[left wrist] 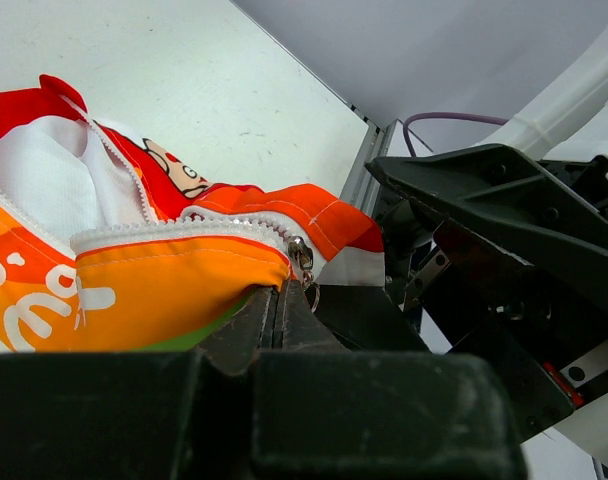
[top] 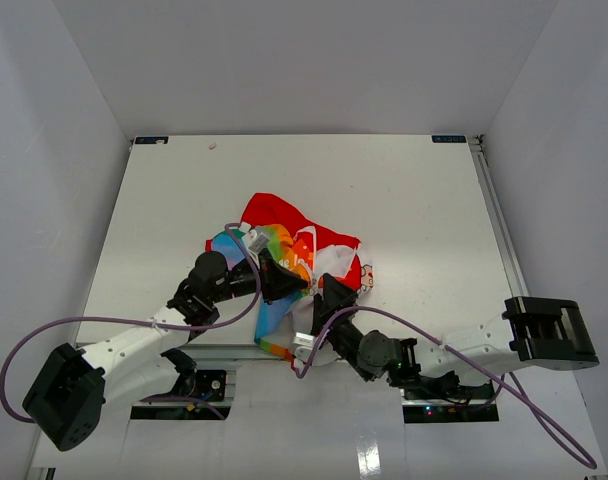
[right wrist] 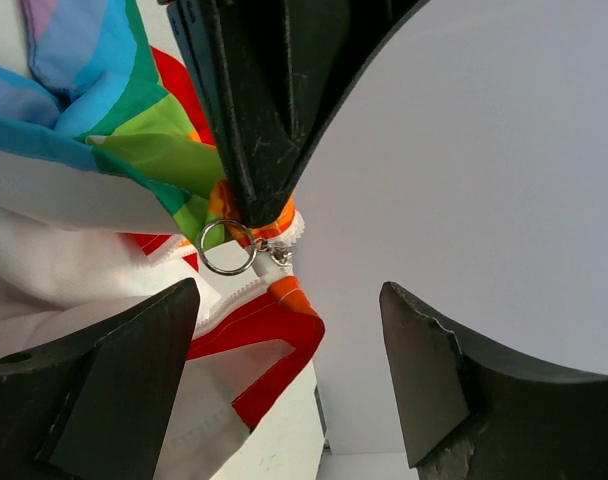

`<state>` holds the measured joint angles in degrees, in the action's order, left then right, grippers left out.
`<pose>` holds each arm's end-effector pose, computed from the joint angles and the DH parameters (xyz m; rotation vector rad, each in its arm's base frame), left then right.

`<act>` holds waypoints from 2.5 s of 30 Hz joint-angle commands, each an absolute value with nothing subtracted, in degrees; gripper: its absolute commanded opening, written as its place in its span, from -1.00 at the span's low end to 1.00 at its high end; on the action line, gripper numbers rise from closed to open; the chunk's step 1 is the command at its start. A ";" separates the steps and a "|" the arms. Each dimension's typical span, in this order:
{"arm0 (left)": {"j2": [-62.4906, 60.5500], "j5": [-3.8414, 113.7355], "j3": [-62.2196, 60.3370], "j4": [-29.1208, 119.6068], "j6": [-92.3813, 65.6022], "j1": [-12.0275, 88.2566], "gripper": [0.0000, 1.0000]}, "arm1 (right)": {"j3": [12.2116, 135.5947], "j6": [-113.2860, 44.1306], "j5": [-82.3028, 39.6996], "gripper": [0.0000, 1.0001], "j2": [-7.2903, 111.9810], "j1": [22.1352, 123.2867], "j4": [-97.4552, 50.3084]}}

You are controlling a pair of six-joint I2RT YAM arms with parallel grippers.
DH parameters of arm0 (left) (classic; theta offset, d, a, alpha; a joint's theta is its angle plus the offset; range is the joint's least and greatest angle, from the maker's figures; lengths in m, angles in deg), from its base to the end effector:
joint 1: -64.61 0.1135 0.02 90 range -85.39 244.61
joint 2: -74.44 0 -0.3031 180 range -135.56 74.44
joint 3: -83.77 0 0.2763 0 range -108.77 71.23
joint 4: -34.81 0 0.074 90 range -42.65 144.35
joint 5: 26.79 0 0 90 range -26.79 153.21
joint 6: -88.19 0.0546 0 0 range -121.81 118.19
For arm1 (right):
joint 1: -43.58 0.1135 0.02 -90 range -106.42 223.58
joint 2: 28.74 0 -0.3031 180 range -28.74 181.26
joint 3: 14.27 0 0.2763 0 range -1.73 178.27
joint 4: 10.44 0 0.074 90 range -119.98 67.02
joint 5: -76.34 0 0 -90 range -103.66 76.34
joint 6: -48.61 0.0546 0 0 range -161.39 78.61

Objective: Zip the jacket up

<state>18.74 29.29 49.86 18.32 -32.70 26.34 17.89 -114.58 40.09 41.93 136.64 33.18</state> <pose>0.1574 -0.1630 0.2503 0.6089 1.7460 -1.3690 0.0311 0.2437 0.2369 -1.2419 0.8979 -0.4163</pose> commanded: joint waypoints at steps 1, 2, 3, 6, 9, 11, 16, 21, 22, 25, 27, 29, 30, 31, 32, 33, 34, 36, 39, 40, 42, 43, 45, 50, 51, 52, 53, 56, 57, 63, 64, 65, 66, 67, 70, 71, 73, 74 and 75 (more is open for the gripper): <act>20.38 28.14 50.05 17.99 -32.48 26.89 -1.00 | 19.92 -112.69 39.88 0.59 42.51 136.57 32.66; 20.38 28.14 50.05 17.99 -32.48 26.84 -1.00 | 20.26 -112.74 39.93 0.58 42.89 136.57 32.66; 20.41 28.14 50.05 17.96 -32.48 26.82 -1.00 | 20.56 -112.85 39.95 0.57 43.15 136.60 32.83; 20.23 28.14 50.05 17.82 -32.65 26.82 -1.00 | 21.02 -114.16 39.95 0.53 43.90 136.58 35.62; 19.77 27.93 50.19 17.35 -32.78 26.91 -1.00 | 21.62 -115.54 40.10 0.49 44.89 136.63 36.93; 19.59 27.64 50.31 17.05 -32.83 26.91 -1.00 | 22.03 -116.25 40.28 0.47 45.53 136.57 37.76; 19.75 27.61 50.40 17.09 -32.91 26.91 -1.00 | 22.43 -117.72 39.67 0.38 45.93 136.58 41.24; 19.86 27.81 50.59 17.18 -32.77 26.91 -1.00 | 22.91 -116.80 39.20 0.36 44.97 136.64 41.01; 19.86 27.87 50.66 17.12 -32.83 26.91 -1.00 | 23.04 -116.48 39.00 0.36 44.51 136.58 41.01; 19.69 27.79 50.67 17.10 -32.82 26.91 -1.00 | 23.38 -114.80 38.08 0.36 43.25 136.65 40.00; 19.79 27.70 50.75 17.11 -32.75 26.98 -1.00 | 23.30 -113.87 37.29 0.35 42.10 136.49 39.78; 19.90 27.79 50.75 17.11 -32.75 26.95 -1.00 | 23.23 -113.29 36.88 0.33 41.32 136.14 39.38; 19.94 27.86 50.77 17.09 -32.75 26.98 -1.00 | 23.21 -113.06 36.88 0.31 41.04 136.01 39.23; 19.94 27.79 50.83 17.03 -32.75 26.91 -1.00 | 23.14 -112.85 36.88 0.28 40.71 135.87 39.16; 19.94 27.79 50.87 16.99 -32.75 26.95 -1.00 | 23.07 -112.55 36.80 0.23 40.44 135.79 39.05; 19.94 27.79 50.91 16.95 -32.75 26.99 -1.00 | 22.99 -112.24 36.72 0.19 40.16 135.72 38.93; 19.94 27.79 50.89 16.94 -32.75 26.96 -1.00 | 23.04 -111.74 36.59 0.15 39.94 135.47 38.35; 19.99 27.79 50.84 16.94 -32.75 26.91 -1.00 | 23.00 -110.86 36.30 0.06 39.59 134.98 37.54; 20.33 27.82 50.96 17.11 -32.75 26.91 -1.00 | 22.97 -108.45 35.67 -0.11 39.10 134.13 36.02; 20.41 27.91 51.05 17.11 -32.75 26.91 -1.00 | 22.97 -107.76 35.49 -0.16 38.84 133.96 34.99; 20.74 28.03 51.17 17.18 -32.75 26.91 -1.00 | 22.83 -106.24 35.05 -0.22 38.41 133.18 33.66; 20.86 28.05 51.19 17.22 -32.75 26.91 -1.00 | 22.88 -104.97 34.64 -0.25 38.04 132.79 32.38; 20.98 28.05 51.19 17.28 -32.75 26.91 -1.00 | 23.19 -101.75 33.59 -0.34 37.05 132.17 28.74; 21.29 28.05 51.31 17.29 -32.72 27.00 -1.00 | 23.97 -95.59 30.18 -0.44 34.57 130.85 22.69; 21.35 28.05 51.36 17.29 -32.66 27.00 -1.00 | 24.19 -94.40 29.50 -0.47 34.11 130.51 21.33; 21.43 27.97 51.36 17.29 -32.66 27.00 -1.00 | 24.27 -92.75 29.02 -0.52 33.48 130.27 19.67; 21.49 27.96 51.36 17.29 -32.66 27.00 -1.00 | 24.40 -91.47 28.11 -0.59 32.95 129.79 19.02; 21.73 27.96 51.45 17.29 -32.66 27.02 -1.00 | 24.57 -89.20 26.03 -0.77 32.16 128.48 17.04; 21.78 27.96 51.46 17.30 -32.65 27.08 -1.00 | 24.67 -88.41 25.71 -0.83 31.90 128.19 16.64; 21.53 28.02 51.22 18.20 -32.06 27.00 -1.00 | 31.42 -76.92 22.20 -0.24 29.36 124.67 6.35; 21.53 28.05 51.21 18.36 -31.93 27.00 -1.00 | 33.44 -72.65 19.97 -0.07 28.59 123.50 1.62; 21.56 28.04 51.28 18.46 -31.79 27.00 -1.00 | 35.86 -69.13 17.94 0.02 27.97 121.71 -5.25; 21.68 27.97 51.28 18.59 -31.48 27.00 -1.00 | 39.06 -65.00 15.48 0.05 27.35 119.37 -10.15; 21.88 28.01 51.46 18.56 -31.11 27.04 -1.00 | 41.50 -62.46 13.69 0.04 27.03 117.56 -13.57; 22.80 28.21 52.05 18.22 -30.46 27.05 -1.00 | 48.58 -57.81 9.63 0.04 27.01 113.35 -21.13; 23.17 28.36 52.13 18.25 -30.38 27.00 -1.00 | 50.01 -56.25 8.16 0.04 27.38 112.55 -23.18; 23.34 28.46 52.01 18.73 -29.99 27.00 -1.00 | 53.14 -52.77 3.57 0.03 28.43 109.78 -27.73; 23.30 28.42 51.92 19.03 -29.82 27.00 -1.00 | 54.97 -51.29 -0.33 0.02 29.00 107.52 -30.17; 23.28 28.29 51.89 19.13 -29.76 27.00 -1.00 | 56.26 -49.93 -3.93 -0.01 29.59 105.39 -31.95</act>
